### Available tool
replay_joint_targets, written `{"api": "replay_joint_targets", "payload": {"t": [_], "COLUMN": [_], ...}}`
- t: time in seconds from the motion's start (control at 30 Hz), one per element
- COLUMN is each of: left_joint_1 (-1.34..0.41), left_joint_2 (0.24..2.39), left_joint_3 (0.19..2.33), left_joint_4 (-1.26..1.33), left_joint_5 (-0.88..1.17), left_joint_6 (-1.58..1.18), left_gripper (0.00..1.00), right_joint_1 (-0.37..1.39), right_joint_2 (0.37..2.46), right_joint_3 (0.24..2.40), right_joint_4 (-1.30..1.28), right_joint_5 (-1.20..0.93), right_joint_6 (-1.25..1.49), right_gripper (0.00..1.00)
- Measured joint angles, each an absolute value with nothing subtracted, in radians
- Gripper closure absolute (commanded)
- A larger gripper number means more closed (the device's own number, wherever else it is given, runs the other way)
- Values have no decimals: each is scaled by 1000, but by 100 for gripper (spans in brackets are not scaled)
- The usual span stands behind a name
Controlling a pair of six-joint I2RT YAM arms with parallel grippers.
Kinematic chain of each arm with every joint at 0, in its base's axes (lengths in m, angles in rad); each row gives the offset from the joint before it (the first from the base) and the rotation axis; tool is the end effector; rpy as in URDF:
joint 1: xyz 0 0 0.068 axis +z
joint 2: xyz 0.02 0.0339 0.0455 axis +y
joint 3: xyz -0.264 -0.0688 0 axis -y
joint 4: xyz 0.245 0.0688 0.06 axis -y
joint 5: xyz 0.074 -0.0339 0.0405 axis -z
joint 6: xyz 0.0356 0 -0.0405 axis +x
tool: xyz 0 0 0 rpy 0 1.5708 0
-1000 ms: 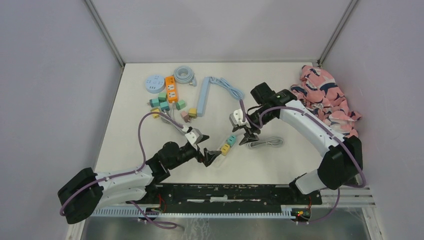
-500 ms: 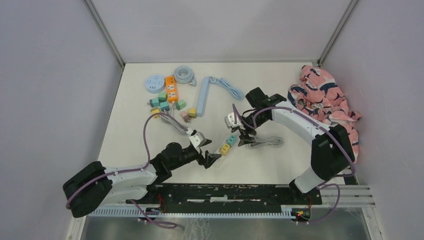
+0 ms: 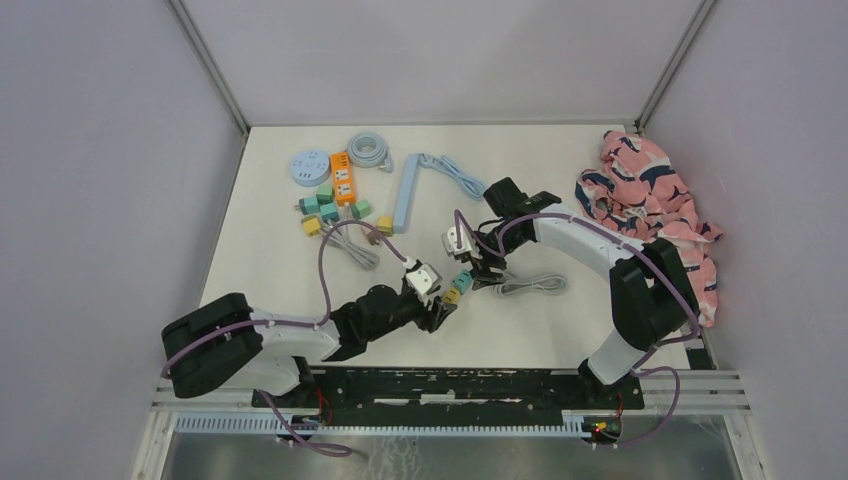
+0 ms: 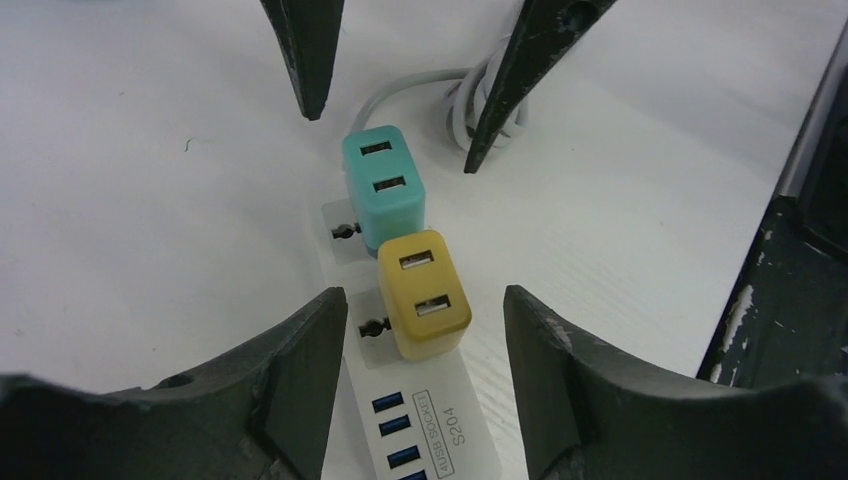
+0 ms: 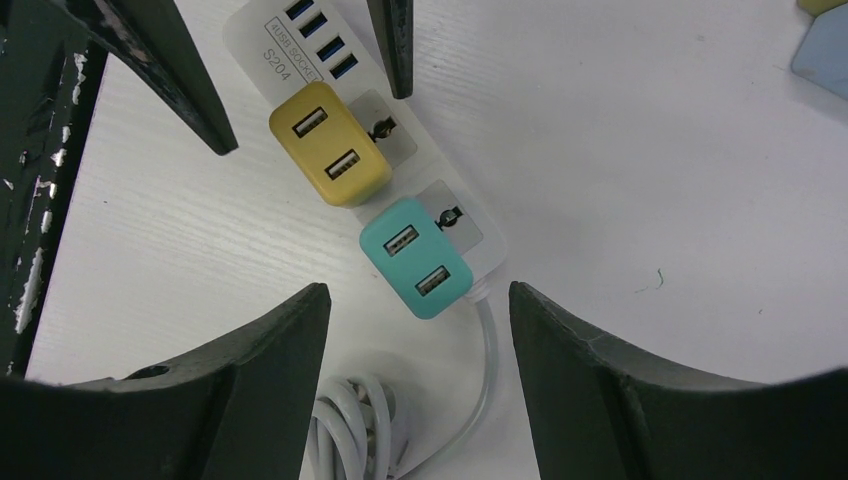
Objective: Pull the plug off the socket
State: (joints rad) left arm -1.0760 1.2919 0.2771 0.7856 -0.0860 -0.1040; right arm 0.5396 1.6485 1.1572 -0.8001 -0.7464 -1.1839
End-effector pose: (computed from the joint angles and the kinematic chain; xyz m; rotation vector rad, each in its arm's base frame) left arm 0.1139 -0.2047 0.1660 0.8146 1.6783 -0.7565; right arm 0.2556 0.1813 0.2178 -2.0087 1.5399 0.8261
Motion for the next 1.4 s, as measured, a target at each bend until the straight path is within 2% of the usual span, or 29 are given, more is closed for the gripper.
{"api": "replay_joint_targets", "payload": {"t": [0.33, 0.43, 0.67, 1.0, 1.4], "left_joint_1": [-1088, -1089, -1088, -1070, -1041], "left_joint_2": [1391, 1415, 1427, 1400, 1400], "left_joint_3": [365, 378, 390, 399, 383], "left_joint_4": [760, 744, 730, 672, 702], "left_joint_5": [-151, -134, -96, 1, 77], "left_joint_6": [-113, -113, -87, 12, 31], "left_gripper": [49, 59, 95, 97, 97], "right_joint_1": [536, 534, 525, 522, 537], "right_joint_2": [1648, 1648, 1648, 1639, 1639], "right_joint_3": [1157, 1157, 1157, 1136, 1078], "right_joint_4": [-800, -801, -803, -924, -864], "right_joint_5": [-746, -746, -754, -809, -810], "right_joint_6": [-1167, -1167, -1183, -1390, -1392], "right_gripper": [28, 28, 28, 30, 50]}}
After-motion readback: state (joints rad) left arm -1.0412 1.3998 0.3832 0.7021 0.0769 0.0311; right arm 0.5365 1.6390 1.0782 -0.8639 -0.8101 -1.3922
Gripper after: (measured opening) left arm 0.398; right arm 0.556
